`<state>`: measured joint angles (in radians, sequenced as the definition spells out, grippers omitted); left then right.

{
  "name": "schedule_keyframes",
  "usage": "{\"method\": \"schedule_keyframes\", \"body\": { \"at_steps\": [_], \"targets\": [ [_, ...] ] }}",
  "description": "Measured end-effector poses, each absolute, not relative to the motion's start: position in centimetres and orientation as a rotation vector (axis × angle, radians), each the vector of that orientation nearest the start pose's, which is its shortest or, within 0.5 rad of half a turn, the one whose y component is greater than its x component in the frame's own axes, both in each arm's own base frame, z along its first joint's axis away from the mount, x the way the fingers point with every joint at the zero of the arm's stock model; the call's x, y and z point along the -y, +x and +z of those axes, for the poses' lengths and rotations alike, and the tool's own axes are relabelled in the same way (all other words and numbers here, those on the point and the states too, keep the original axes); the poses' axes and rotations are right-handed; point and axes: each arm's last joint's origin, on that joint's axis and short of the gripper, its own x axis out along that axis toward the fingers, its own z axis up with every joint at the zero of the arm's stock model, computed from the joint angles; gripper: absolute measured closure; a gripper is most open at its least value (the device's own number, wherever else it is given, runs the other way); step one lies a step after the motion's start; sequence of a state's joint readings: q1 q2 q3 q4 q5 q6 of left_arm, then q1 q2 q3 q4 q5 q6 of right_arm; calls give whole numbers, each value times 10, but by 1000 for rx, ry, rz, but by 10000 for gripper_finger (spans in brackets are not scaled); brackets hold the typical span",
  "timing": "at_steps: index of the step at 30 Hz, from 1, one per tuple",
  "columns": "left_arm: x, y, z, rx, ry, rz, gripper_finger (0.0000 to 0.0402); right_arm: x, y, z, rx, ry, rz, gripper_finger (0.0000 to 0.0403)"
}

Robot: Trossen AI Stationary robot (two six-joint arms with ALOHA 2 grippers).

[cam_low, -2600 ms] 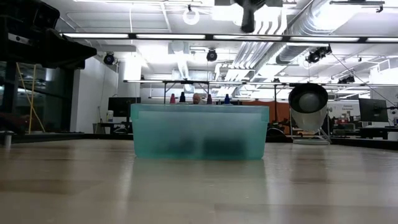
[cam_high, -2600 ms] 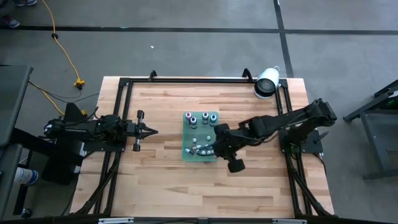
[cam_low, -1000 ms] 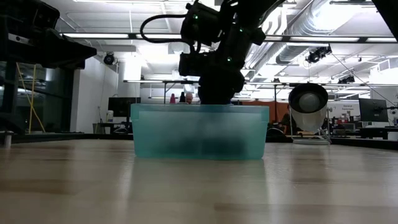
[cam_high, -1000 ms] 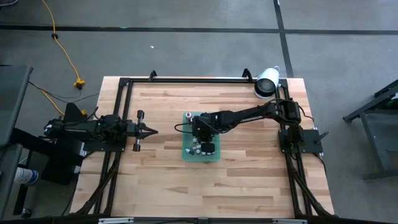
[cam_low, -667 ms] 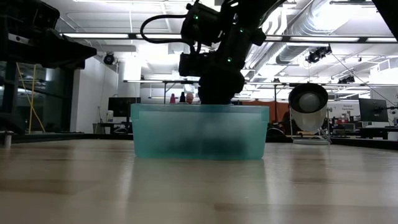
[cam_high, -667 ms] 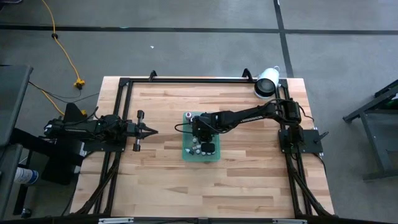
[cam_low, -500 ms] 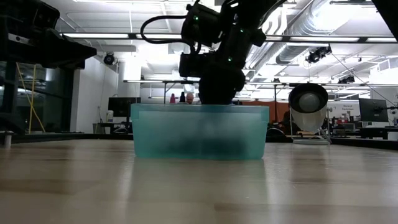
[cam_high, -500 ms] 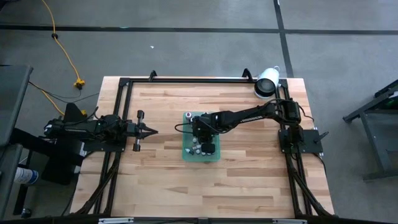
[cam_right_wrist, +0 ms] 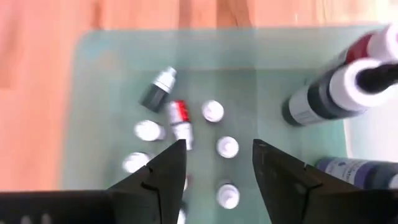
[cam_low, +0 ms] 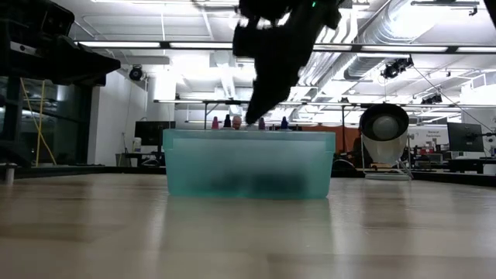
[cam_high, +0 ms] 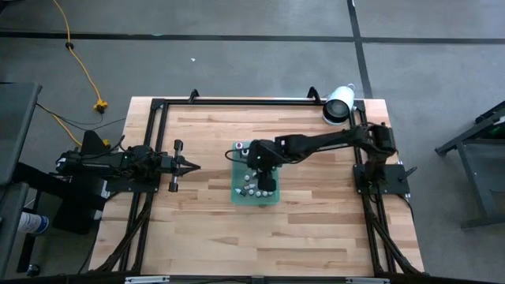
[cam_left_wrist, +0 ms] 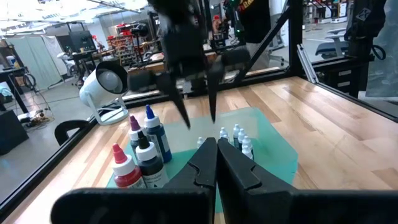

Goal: Pick & Place food coloring
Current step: Return to Home Position

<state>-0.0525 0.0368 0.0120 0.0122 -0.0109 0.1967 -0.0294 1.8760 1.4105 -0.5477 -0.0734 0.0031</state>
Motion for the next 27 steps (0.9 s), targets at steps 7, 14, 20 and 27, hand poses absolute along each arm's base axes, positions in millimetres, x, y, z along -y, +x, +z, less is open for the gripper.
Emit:
{"method": "schedule_keyframes", "body": {
  "at_steps": [7, 14, 20, 27],
  "targets": [
    [5, 99, 166, -9, 197, -43, 401, -2, 375, 261, -899, 77, 154, 233],
    [5, 99, 166, -9, 197, -43, 401, -16, 315, 257, -778, 34, 231, 234],
    [5, 99, 166, -9, 197, -43, 401, -24, 247, 235, -694, 18, 269, 244],
    [5, 99, 166, -8, 197, -43, 401, -28, 187, 222, -592, -5, 301, 257]
  ]
}}
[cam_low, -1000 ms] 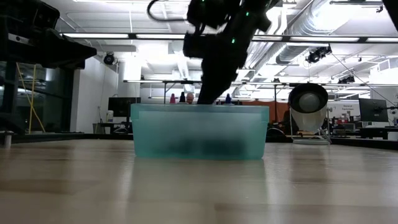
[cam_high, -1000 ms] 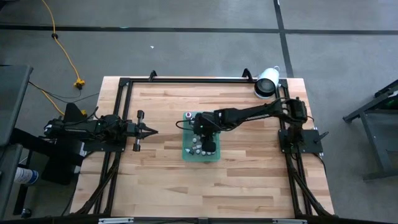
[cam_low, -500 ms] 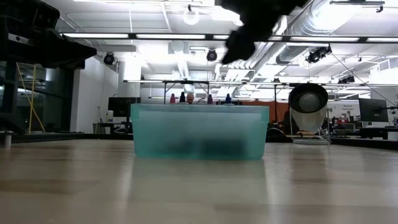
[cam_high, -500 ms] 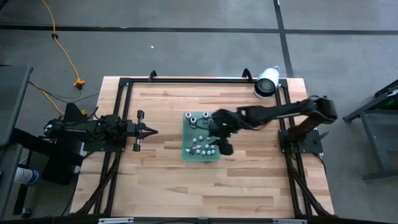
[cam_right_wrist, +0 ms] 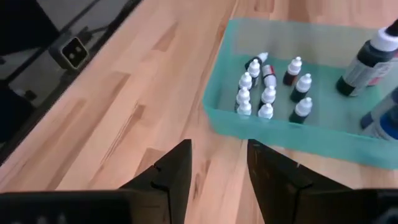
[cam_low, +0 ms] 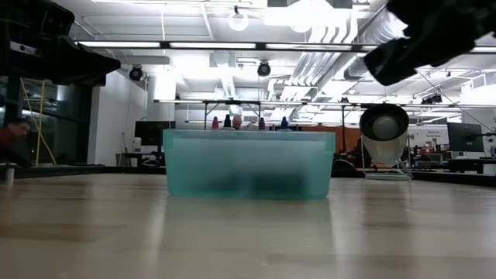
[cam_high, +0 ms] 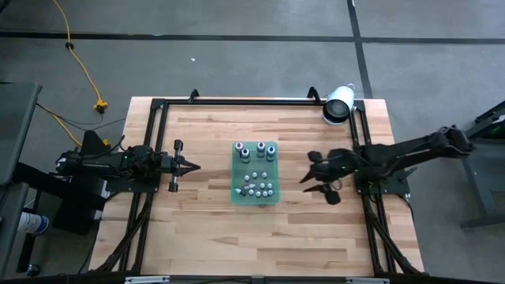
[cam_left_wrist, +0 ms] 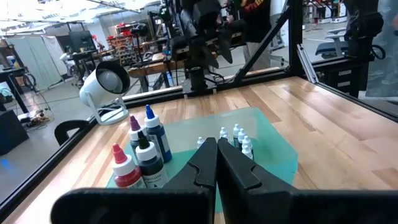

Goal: Pick & Place food coloring
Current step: Return to Home Position

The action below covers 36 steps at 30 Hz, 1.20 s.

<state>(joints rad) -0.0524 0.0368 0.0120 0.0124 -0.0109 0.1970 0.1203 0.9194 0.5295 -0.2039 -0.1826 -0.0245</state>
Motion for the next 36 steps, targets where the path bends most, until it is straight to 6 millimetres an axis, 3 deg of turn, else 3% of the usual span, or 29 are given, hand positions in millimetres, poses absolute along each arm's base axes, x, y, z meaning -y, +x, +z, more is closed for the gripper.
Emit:
{"method": "schedule_keyframes", "body": {
  "at_steps": [7, 16, 27, 33, 36],
  "targets": [
    [5, 99, 166, -8, 197, -43, 401, -19, 151, 214, -481, -21, 228, 291],
    [5, 99, 166, -9, 197, -42, 401, -13, 124, 222, -307, -82, 209, 397],
    [5, 99, 166, -8, 197, -43, 401, -9, 107, 234, -156, -152, 111, 402],
    [5, 99, 166, -9, 197, -42, 401, -9, 107, 207, 12, -32, 115, 403],
    [5, 99, 166, -9, 197, -42, 401, -9, 107, 204, 75, -4, 88, 403]
  ]
}}
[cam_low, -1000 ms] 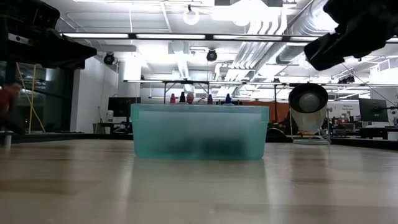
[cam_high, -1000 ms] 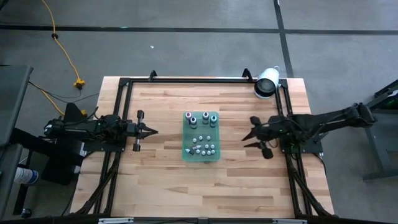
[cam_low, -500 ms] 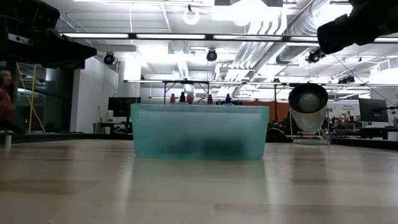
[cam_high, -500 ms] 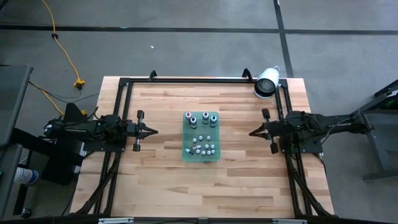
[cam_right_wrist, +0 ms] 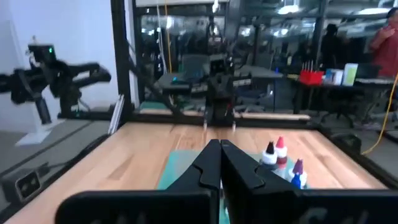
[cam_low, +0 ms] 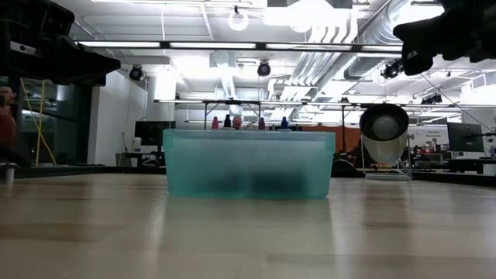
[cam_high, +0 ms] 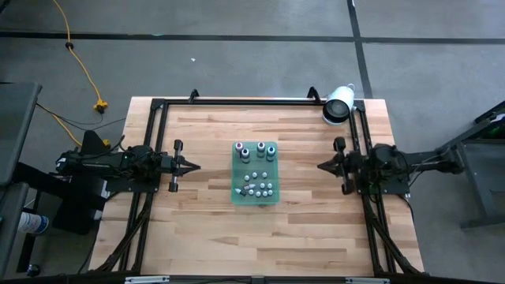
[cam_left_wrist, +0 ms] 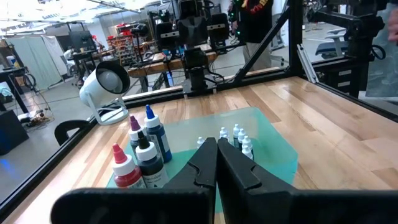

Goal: Pick & Place food coloring
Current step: Return to Home Position

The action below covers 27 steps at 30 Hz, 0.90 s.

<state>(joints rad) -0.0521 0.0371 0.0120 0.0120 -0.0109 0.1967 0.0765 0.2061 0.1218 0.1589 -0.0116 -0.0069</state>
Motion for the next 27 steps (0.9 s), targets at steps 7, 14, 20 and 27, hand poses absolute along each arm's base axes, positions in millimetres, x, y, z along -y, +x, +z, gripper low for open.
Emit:
{"method": "schedule_keyframes", "body": {
  "at_steps": [7, 14, 20, 27],
  "targets": [
    [5, 99, 166, -9, 197, -43, 401, -9, 108, 193, 144, -28, 87, 403],
    [5, 99, 166, -9, 197, -42, 401, -7, 108, 185, 176, -56, 71, 403],
    [5, 99, 166, -8, 197, -43, 401, -5, 108, 186, 185, -77, 60, 403],
    [5, 99, 166, -9, 197, -43, 401, -6, 109, 182, 144, -97, 71, 403]
  ]
}}
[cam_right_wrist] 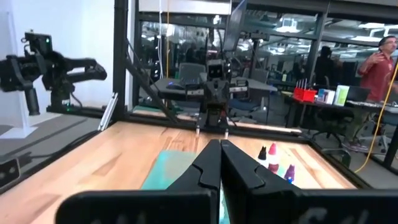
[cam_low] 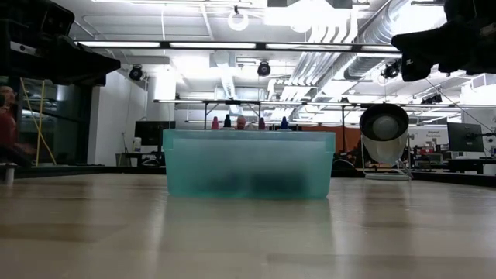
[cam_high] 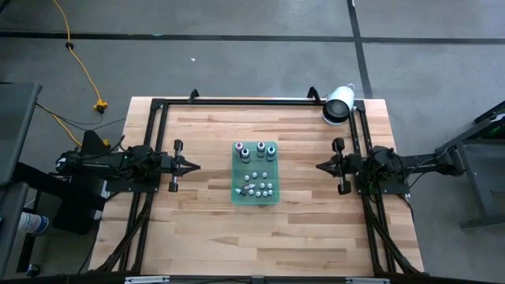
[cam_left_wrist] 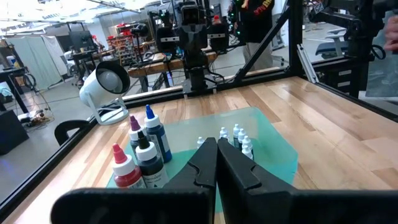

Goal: Pick & Place food coloring
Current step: Return to Home Position

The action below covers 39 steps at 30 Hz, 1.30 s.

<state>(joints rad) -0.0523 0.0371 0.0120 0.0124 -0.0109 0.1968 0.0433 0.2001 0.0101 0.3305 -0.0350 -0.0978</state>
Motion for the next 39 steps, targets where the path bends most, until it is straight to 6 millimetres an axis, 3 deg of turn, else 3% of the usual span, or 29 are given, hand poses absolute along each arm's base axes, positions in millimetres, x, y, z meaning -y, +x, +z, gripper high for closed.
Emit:
{"method": "schedule_keyframes", "body": {
  "at_steps": [28, 39],
  "targets": [
    [5, 99, 166, -9, 197, -42, 401, -7, 109, 155, -132, -189, 137, 403],
    [5, 99, 166, -8, 197, -43, 401, -6, 108, 153, -153, -206, 110, 403]
  ]
}}
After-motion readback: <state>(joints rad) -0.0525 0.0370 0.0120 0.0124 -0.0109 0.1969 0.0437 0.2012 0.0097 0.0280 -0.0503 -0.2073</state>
